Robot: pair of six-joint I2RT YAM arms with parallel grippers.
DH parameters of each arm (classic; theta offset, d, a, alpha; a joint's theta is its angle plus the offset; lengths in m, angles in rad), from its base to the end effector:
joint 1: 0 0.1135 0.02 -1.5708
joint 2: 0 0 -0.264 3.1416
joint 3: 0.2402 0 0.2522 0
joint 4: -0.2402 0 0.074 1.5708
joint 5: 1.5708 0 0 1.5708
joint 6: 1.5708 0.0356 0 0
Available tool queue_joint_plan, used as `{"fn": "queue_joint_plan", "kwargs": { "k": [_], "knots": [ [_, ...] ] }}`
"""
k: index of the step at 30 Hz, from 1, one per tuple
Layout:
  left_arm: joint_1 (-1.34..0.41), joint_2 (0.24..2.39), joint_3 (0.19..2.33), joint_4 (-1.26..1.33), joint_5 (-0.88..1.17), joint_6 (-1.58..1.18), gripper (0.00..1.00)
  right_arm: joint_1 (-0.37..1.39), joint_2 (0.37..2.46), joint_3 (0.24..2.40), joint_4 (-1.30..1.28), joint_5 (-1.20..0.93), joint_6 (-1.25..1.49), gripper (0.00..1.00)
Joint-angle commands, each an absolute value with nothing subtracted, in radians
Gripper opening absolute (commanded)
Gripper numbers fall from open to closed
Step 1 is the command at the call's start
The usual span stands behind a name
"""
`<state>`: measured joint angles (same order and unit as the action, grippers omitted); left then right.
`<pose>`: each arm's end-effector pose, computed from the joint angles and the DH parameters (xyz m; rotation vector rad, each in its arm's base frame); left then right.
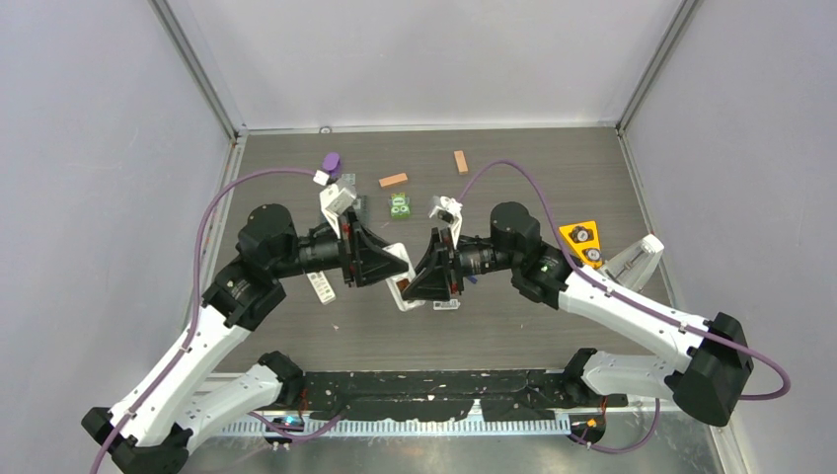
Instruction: Load the batteries into the remote control
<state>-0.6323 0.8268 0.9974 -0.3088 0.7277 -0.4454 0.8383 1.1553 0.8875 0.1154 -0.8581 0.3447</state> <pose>0.1248 -0.1208 0.3946 0.7589 1.7291 -1.3865 0.1550 0.2126 0.3333 -1.1361 1.5884 1.5601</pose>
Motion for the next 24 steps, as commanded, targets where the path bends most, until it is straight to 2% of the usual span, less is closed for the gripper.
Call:
{"fn": "queue_joint_plan", "kwargs": {
  "k": [1,5,8,18,19,21,23,24],
  "knots": [
    [-0.639,0.784,0.958,-0.024,0.660,-0.623,0.37,0.823,1.140,0.865,0.329,-0.750,0.523,0.14],
    [-0.640,0.774,0.905,0.096,0.660,-0.705,0.35,0.818,1.159,0.846,0.429,-0.772,0.608,0.13],
    [-0.640,0.786,0.902,0.080,0.673,-0.709,0.32,0.817,1.173,0.840,0.457,-0.776,0.635,0.13],
    [-0.639,0.782,0.872,0.012,0.700,-0.668,0.34,0.797,1.198,0.807,0.569,-0.786,0.741,0.15],
    [-0.639,0.780,0.876,0.003,0.695,-0.659,0.31,0.791,1.202,0.805,0.576,-0.787,0.747,0.15],
    [-0.638,0.775,0.880,-0.036,0.679,-0.648,0.17,0.788,1.206,0.800,0.581,-0.790,0.755,0.16],
    [-0.635,0.771,0.882,-0.054,0.659,-0.643,0.02,0.785,1.208,0.800,0.570,-0.787,0.755,0.21],
    [-0.635,0.770,0.883,-0.068,0.636,-0.638,0.00,0.784,1.207,0.801,0.552,-0.777,0.743,0.30]
  ]
}}
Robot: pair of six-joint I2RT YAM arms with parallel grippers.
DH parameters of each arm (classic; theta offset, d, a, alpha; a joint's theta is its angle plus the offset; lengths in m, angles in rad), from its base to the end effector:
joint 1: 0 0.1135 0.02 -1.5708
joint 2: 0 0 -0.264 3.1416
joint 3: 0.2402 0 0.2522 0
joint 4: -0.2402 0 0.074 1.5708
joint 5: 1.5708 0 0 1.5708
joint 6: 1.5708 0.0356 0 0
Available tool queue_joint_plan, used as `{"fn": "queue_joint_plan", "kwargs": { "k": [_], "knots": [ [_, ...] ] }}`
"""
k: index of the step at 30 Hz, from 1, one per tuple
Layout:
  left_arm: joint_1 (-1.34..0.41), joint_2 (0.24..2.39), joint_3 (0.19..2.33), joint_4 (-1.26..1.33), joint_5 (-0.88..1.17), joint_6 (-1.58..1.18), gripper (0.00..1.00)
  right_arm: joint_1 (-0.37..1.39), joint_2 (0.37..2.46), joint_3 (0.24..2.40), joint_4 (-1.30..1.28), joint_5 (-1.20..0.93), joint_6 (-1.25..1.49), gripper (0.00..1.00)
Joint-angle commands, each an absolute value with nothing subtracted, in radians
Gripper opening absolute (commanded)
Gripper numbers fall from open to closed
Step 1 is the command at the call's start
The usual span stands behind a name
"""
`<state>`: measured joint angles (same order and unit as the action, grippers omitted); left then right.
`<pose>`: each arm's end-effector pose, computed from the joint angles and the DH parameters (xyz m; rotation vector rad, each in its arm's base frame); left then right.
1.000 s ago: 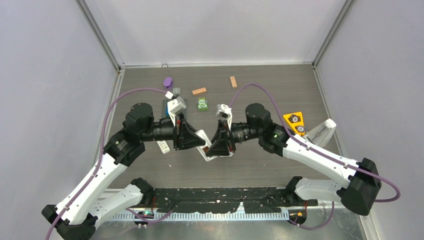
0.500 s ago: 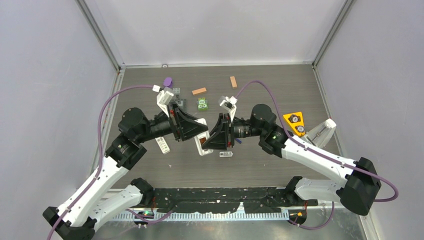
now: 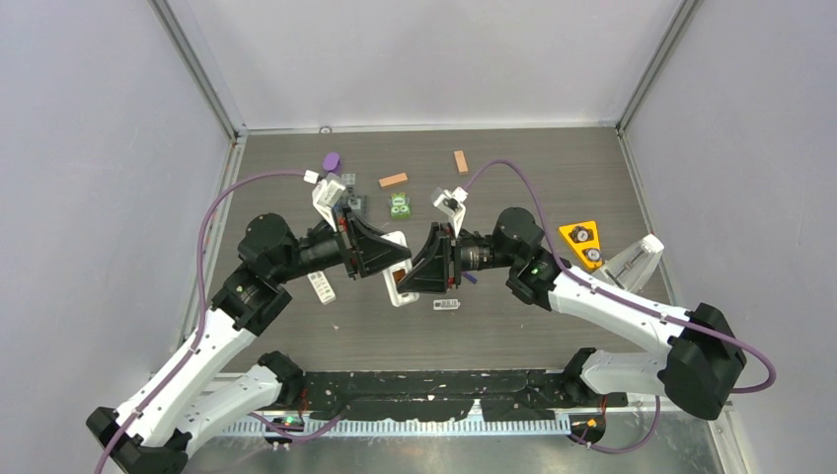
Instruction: Load the batteries into the remote control
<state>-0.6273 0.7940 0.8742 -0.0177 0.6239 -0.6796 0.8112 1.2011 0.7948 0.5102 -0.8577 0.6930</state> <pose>0.1311 -0.1207 0.3876 0.5171 1.6451 -1.4732 0.1665 0.2144 0.3281 -0.9125 1.5623 1.7620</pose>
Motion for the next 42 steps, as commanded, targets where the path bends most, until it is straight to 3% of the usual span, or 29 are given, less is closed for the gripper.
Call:
{"fn": "queue_joint_plan", "kwargs": {
  "k": [1,3,5,9,12,17,21,27,34,42],
  "knots": [
    [-0.635,0.768,0.884,-0.085,0.609,-0.632,0.00,0.784,1.201,0.801,0.540,-0.768,0.734,0.36],
    [-0.635,0.758,0.883,-0.130,0.535,-0.611,0.00,0.783,1.178,0.802,0.474,-0.720,0.685,0.57],
    [-0.632,0.744,0.881,-0.189,0.430,-0.585,0.00,0.783,1.142,0.796,0.411,-0.650,0.626,0.69],
    [-0.624,0.704,0.864,-0.299,0.200,-0.542,0.00,0.773,1.080,0.782,0.269,-0.467,0.533,0.77],
    [-0.615,0.669,0.836,-0.348,0.048,-0.530,0.00,0.769,1.086,0.797,0.082,-0.319,0.463,0.76],
    [-0.606,0.642,0.787,-0.356,0.027,-0.550,0.00,0.767,1.239,0.898,-0.235,0.004,0.413,0.54],
    [-0.605,0.645,0.772,-0.357,0.033,-0.580,0.00,0.766,1.419,0.997,-0.352,0.109,0.384,0.45],
    [-0.600,0.660,0.770,-0.362,0.069,-0.597,0.00,0.767,1.636,1.113,-0.472,0.160,0.337,0.49],
    [-0.592,0.673,0.767,-0.353,0.076,-0.606,0.00,0.767,1.725,1.152,-0.510,0.142,0.325,0.55],
    [-0.580,0.690,0.764,-0.341,0.092,-0.607,0.00,0.768,1.790,1.155,-0.508,0.104,0.314,0.42]
  ]
}}
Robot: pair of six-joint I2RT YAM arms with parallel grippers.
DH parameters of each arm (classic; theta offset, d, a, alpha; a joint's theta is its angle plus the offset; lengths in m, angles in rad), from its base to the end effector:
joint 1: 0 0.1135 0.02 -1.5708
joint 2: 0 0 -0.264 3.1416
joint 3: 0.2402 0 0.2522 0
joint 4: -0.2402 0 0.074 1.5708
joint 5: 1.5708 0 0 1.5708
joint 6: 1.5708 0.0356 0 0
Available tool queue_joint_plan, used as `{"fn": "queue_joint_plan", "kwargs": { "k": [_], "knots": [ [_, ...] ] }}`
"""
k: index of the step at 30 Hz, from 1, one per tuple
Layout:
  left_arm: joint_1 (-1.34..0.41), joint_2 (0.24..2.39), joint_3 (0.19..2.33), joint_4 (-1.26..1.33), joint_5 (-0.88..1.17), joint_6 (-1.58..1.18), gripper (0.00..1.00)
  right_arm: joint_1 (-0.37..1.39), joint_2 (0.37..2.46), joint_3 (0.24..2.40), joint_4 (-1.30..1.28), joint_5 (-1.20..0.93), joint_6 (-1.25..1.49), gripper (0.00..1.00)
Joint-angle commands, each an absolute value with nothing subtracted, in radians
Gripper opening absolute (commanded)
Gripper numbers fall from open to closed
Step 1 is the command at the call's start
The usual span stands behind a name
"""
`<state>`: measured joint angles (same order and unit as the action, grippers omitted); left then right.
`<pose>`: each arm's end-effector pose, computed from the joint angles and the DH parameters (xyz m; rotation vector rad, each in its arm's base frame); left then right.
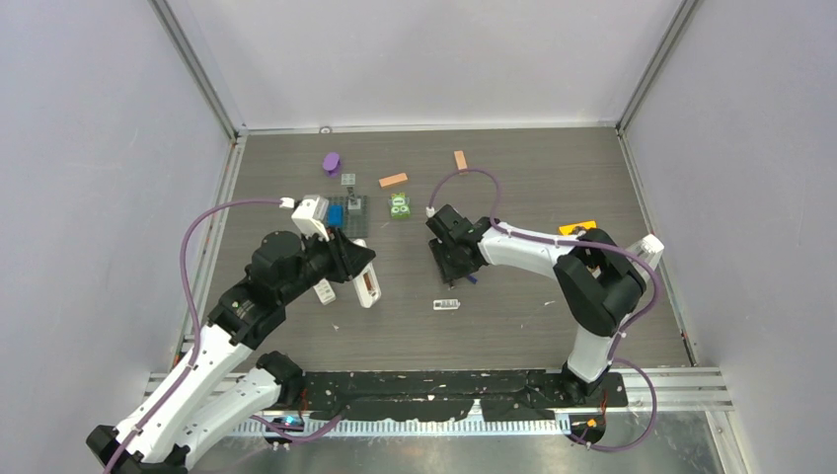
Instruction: Load the batteries into the remote control
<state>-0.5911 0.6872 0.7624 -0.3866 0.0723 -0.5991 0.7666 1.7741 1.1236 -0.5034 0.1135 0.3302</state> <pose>0.1314 -0.0913 0.3257 0.0442 1.9786 -0.8674 0.2541 0.2391 0.1715 -0.5574 2.6653 0.1682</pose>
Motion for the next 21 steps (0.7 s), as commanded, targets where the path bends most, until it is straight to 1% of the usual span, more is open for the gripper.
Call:
{"fn": "queue_joint_plan", "kwargs": {
  "k": [1,4,6,7,10,12,15,18,21],
  "knots": [
    [-0.578,0.690,0.764,-0.341,0.094,-0.607,0.00,0.768,1.795,1.155,-0.507,0.103,0.314,0.40],
    [-0.574,0.695,0.763,-0.337,0.101,-0.608,0.00,0.767,1.812,1.158,-0.503,0.102,0.317,0.35],
    [-0.571,0.696,0.764,-0.335,0.101,-0.610,0.00,0.768,1.816,1.159,-0.496,0.102,0.320,0.25],
    [-0.569,0.698,0.764,-0.335,0.102,-0.610,0.00,0.768,1.814,1.152,-0.479,0.097,0.323,0.18],
    [-0.565,0.699,0.765,-0.336,0.106,-0.615,0.00,0.767,1.787,1.131,-0.447,0.103,0.334,0.09],
    [-0.561,0.700,0.767,-0.335,0.108,-0.621,0.00,0.768,1.756,1.112,-0.418,0.110,0.346,0.06],
    [-0.559,0.700,0.770,-0.328,0.112,-0.633,0.00,0.768,1.684,1.066,-0.351,0.111,0.362,0.05],
    [-0.556,0.695,0.767,-0.315,0.118,-0.664,0.00,0.769,1.549,1.017,-0.280,0.094,0.386,0.05],
    [-0.554,0.681,0.758,-0.279,0.132,-0.709,0.00,0.782,1.389,0.955,-0.154,0.062,0.410,0.05]
  ]
}}
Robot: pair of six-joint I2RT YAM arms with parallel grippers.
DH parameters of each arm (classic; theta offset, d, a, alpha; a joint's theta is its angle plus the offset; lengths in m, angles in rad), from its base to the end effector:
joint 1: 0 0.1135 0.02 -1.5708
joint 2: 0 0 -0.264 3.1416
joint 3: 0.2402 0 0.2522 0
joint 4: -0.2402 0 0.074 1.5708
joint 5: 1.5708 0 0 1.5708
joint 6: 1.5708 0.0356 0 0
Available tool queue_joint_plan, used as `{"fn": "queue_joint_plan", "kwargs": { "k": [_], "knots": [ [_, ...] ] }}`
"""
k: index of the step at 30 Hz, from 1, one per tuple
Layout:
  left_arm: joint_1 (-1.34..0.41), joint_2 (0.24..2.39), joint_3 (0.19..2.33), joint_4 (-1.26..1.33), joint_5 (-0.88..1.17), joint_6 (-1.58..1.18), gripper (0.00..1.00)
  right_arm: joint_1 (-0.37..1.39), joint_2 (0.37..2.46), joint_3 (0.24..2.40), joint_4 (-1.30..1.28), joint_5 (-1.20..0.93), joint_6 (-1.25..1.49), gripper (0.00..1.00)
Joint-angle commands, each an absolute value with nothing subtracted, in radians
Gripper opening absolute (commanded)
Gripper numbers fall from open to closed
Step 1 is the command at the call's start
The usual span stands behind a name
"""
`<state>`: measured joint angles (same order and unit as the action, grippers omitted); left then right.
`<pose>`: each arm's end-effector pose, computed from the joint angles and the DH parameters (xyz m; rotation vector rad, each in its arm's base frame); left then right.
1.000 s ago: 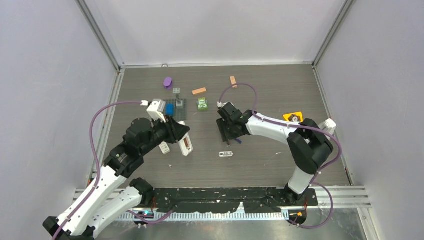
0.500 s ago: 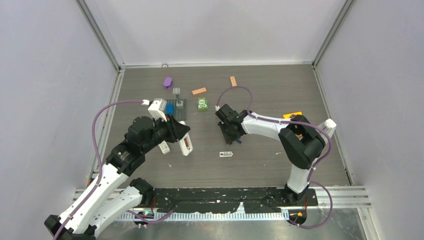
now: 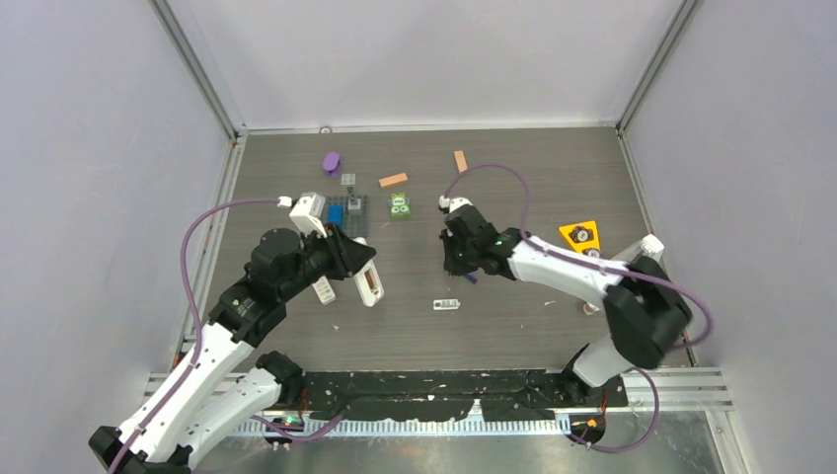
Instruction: Load the batteries into the remote control
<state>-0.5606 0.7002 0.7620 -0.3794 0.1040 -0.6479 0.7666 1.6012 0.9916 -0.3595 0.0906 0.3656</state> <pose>0.1359 -0.0897 0.3245 -0.0119 1.9943 -0.9051 0.2364 0.2232 0.1961 -0.4759 2.5230 0.3290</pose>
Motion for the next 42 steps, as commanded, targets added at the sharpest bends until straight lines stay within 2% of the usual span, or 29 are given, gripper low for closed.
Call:
{"fn": "queue_joint_plan", "kwargs": {
  "k": [1,6,12,21,42],
  "knots": [
    [-0.552,0.675,0.752,-0.262,0.137,-0.727,0.00,0.787,1.359,0.944,-0.129,0.052,0.422,0.05],
    [-0.551,0.659,0.727,-0.193,0.151,-0.824,0.00,0.868,1.191,0.922,0.010,0.044,0.418,0.05],
    [-0.551,0.650,0.741,-0.200,0.132,-0.931,0.00,0.978,1.124,0.941,0.126,0.038,0.416,0.07],
    [-0.551,0.687,0.731,-0.231,0.144,-1.075,0.00,1.075,1.162,0.982,0.169,0.033,0.392,0.08],
    [-0.545,0.677,0.769,-0.282,0.133,-1.095,0.00,1.118,1.235,1.013,0.115,0.022,0.305,0.09]
  ]
}}
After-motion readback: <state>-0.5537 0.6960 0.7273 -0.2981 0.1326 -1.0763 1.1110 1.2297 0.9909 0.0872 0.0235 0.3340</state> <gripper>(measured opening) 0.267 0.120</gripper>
